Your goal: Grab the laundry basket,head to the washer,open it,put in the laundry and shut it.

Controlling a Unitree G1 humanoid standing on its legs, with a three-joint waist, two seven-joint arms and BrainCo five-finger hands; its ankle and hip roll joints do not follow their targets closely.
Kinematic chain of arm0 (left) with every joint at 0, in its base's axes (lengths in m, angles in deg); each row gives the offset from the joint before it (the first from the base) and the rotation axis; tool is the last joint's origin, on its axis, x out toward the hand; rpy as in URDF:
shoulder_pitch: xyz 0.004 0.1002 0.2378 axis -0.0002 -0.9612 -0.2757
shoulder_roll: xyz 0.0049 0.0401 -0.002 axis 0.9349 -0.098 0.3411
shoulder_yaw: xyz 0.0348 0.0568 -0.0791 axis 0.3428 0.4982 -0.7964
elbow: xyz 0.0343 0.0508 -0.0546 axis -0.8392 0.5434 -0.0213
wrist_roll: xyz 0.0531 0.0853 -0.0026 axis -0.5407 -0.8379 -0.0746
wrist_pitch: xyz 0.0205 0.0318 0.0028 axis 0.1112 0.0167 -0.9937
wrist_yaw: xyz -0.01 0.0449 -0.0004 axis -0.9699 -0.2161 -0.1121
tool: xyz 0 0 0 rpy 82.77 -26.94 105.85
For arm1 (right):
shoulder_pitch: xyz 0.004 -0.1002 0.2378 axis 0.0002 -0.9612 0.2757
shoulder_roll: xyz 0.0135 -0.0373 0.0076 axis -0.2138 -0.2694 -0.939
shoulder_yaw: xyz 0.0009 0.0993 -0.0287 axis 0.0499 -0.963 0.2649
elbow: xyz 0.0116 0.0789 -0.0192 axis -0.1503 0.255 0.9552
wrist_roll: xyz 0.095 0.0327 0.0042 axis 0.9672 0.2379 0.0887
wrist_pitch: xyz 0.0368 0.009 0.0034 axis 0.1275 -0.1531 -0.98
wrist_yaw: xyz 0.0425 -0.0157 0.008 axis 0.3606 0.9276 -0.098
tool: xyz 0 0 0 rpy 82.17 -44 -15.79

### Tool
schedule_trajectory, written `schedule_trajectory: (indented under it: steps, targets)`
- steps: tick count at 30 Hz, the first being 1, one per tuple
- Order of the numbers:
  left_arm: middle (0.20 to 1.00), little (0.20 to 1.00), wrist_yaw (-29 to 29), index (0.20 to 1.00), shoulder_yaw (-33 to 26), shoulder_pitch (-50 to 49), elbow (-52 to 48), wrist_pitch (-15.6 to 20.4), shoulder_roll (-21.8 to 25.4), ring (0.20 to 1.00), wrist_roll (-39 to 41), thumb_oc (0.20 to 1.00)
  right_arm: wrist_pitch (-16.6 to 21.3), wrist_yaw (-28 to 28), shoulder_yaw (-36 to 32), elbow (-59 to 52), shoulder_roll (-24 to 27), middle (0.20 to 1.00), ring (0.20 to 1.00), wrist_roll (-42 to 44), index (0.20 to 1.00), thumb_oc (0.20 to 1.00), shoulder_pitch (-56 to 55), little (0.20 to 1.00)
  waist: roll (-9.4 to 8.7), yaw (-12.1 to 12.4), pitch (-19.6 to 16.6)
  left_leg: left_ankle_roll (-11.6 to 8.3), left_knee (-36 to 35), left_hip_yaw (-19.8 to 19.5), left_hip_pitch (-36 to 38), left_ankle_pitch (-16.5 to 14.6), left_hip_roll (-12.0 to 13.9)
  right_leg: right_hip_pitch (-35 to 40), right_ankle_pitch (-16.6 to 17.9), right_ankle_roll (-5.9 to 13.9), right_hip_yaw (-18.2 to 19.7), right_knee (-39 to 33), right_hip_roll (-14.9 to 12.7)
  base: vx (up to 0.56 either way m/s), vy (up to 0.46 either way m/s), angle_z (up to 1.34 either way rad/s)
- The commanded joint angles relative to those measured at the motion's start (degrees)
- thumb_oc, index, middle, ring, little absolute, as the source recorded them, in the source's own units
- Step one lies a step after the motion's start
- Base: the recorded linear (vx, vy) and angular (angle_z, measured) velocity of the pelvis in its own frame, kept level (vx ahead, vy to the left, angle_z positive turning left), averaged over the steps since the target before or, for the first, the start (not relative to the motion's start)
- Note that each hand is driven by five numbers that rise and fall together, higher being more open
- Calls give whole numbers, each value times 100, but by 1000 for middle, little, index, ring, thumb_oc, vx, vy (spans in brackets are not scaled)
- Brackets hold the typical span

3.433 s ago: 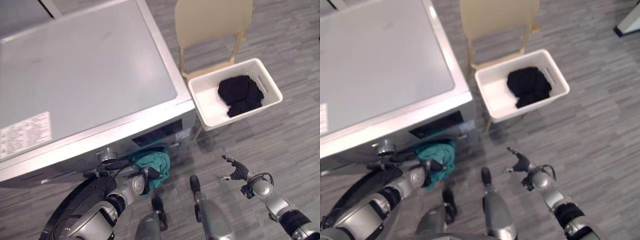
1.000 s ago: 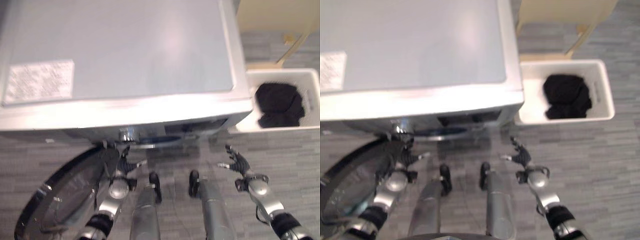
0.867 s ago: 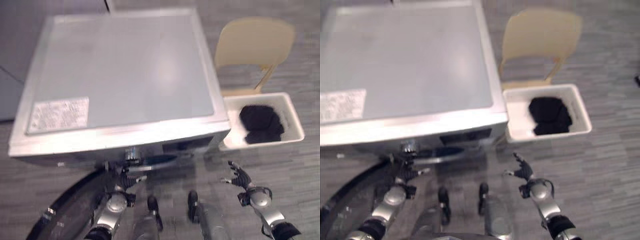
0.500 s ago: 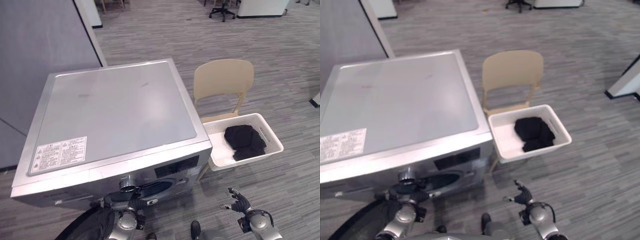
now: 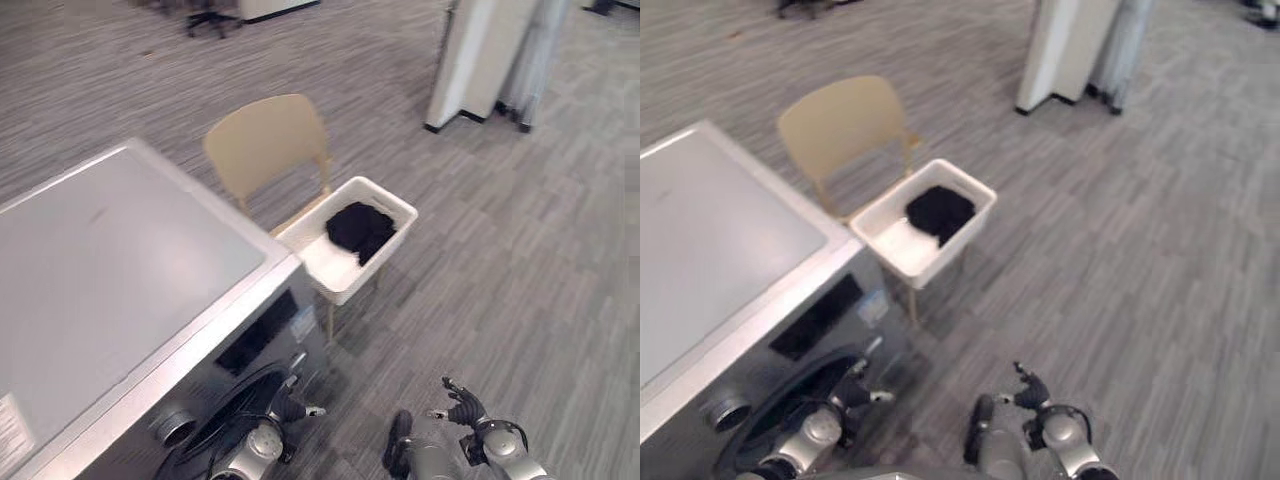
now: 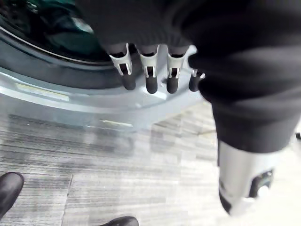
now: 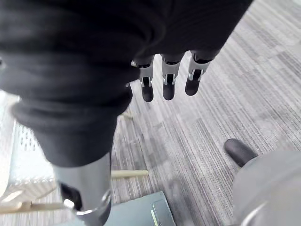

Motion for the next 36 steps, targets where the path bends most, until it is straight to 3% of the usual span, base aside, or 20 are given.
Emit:
schedule_trajectory:
  steps: [1,2,3,6,8,10,13,14,15,16,17,19,20,22,25,29,32,33,34,36]
  targets:
    - [1000,1000,15,1000,-5,420,32,205,-106,1000,-232,1000,81,145,-2,34,228,1000,1000,-119,1000,1000,108,1000,-6,-227,43,165,348,-837,-113,-420,-193,642,-152,491,943,-841,167,238,-308,-97]
    - [1000,1000,30,1000,-26,376,51,220,-185,1000,-198,1000,96,143,-64,13,308,1000,1000,-69,1000,1000,50,1000,41,-293,45,97,1108,-814,-196,-512,-19,867,-253,409,1195,-1134,341,207,-242,-56]
    - [1000,1000,29,1000,-24,374,50,220,-188,1000,-198,1000,96,142,-65,10,312,1000,1000,-68,1000,1000,46,1000,49,-282,52,79,1178,-808,-212,-543,17,882,-251,396,1200,-1151,364,176,-288,-64]
    - [1000,1000,-98,1000,-46,431,23,222,-358,1000,-2,1000,120,252,-81,28,453,1000,1000,52,1000,1000,145,1000,50,-125,296,-263,2649,-1290,-794,25,480,1238,-387,146,1440,-1427,671,77,-225,-96]
    - [1000,1000,-167,1000,24,431,-16,253,-408,1000,81,1000,120,282,-64,-15,488,1000,1000,100,1000,1000,120,1000,-5,-3,377,-260,2763,-1836,-1183,-16,307,1424,-427,100,1606,-1595,719,78,-132,-43]
    - [1000,1000,-223,1000,65,414,-40,264,-438,1000,110,1000,148,294,-36,-150,501,1000,1000,131,1000,1000,80,1000,-125,91,422,-100,2405,-2159,-1541,-126,-62,1500,-356,119,1786,-1716,671,124,-60,-61]
    - [1000,1000,-248,1000,84,405,-57,265,-481,1000,107,1000,157,342,14,-59,509,1000,1000,80,1000,1000,111,1000,-86,214,430,-111,1417,-2323,-1875,279,-372,1741,-425,168,1947,-1793,857,230,-42,-32]
    - [1000,1000,-239,1000,48,382,-129,268,-421,1000,132,1000,158,372,30,-75,526,1000,1000,51,1000,1000,116,1000,-16,262,436,-194,1022,-2024,-2048,663,-349,1916,-548,147,1949,-1825,1052,223,-34,-9]
    - [1000,1000,-234,1000,39,360,-174,261,-402,1000,134,1000,153,380,30,-108,530,1000,1000,34,1000,1000,105,1000,-8,284,469,-197,943,-1916,-2020,722,-350,2008,-595,136,1971,-1824,1084,387,3,12]
    - [1000,1000,-252,1000,-30,295,-242,269,-333,1000,142,1000,171,405,6,-161,530,1000,1000,8,1000,1000,57,1000,5,276,449,-238,824,-1497,-2010,749,-292,2209,-775,132,1901,-1795,1155,407,79,11]
    - [1000,1000,-231,1000,-138,158,-301,268,-280,1000,201,1000,143,393,9,-148,515,1000,1000,-42,1000,1000,37,1000,0,315,415,-130,659,-1260,-1837,747,-277,2336,-876,139,1854,-1722,1199,474,97,32]
    - [1000,1000,-254,1000,-255,13,-300,284,-193,1000,208,1000,143,360,64,-89,467,1000,1000,-136,1000,1000,28,1000,-94,386,320,-41,762,-1328,-1783,667,-354,2457,-1016,164,1764,-1551,1167,405,85,40]
    - [1000,1000,-210,1000,-369,-89,-317,277,-83,1000,193,1000,129,270,153,-92,406,1000,1000,-245,1000,1000,40,1000,-273,513,218,98,877,-1264,-1687,480,-400,2552,-1119,200,1679,-1331,1069,487,126,66]
    - [1000,1000,-211,1000,-470,-152,-326,270,15,1000,225,1000,135,212,206,-17,315,1000,1000,-304,1000,1000,93,1000,-402,681,122,255,825,-1403,-1531,301,-548,2474,-1086,393,1541,-746,904,362,121,57]
    - [1000,1000,-251,1000,-564,-125,-379,275,157,1000,301,1000,166,206,201,-134,269,1000,1000,-252,1000,1000,141,1000,-457,694,121,420,695,-1750,-1453,330,-681,1972,-697,602,1741,-18,947,80,-12,103]
    - [1000,1000,-249,1000,-484,-36,-337,300,149,1000,329,1000,176,209,224,-112,299,1000,1000,-190,1000,1000,194,1000,-265,591,138,436,434,-2681,-1267,357,-794,1347,-912,326,2505,-201,1105,124,-76,111]
    - [1000,1000,-239,1000,-471,-16,-301,292,132,1000,327,1000,170,197,225,-113,307,1000,1000,-163,1000,1000,192,1000,-233,538,156,429,434,-2894,-1260,363,-802,1168,-852,312,2777,-235,1157,57,-77,139]
    - [1000,1000,-215,1000,-420,38,-232,293,106,1000,331,1000,161,197,220,-84,328,1000,1000,-97,1000,1000,167,1000,-183,378,300,408,533,-3430,-1226,319,-864,860,-683,342,3534,-334,1249,37,-194,131]
    - [1000,1000,-220,1000,-332,111,-125,304,128,1000,336,1000,125,210,214,21,392,1000,1000,-99,1000,1000,162,1000,-257,362,339,365,657,-3770,-1273,273,-968,926,-527,338,3798,-635,1235,46,-236,141]
    - [1000,1000,-221,1000,-333,95,-106,337,105,1000,364,1000,129,188,189,0,377,1000,1000,-69,1000,1000,121,1000,-306,350,313,361,707,-3891,-1280,200,-1044,1079,-499,343,3655,-848,1116,11,-121,194]
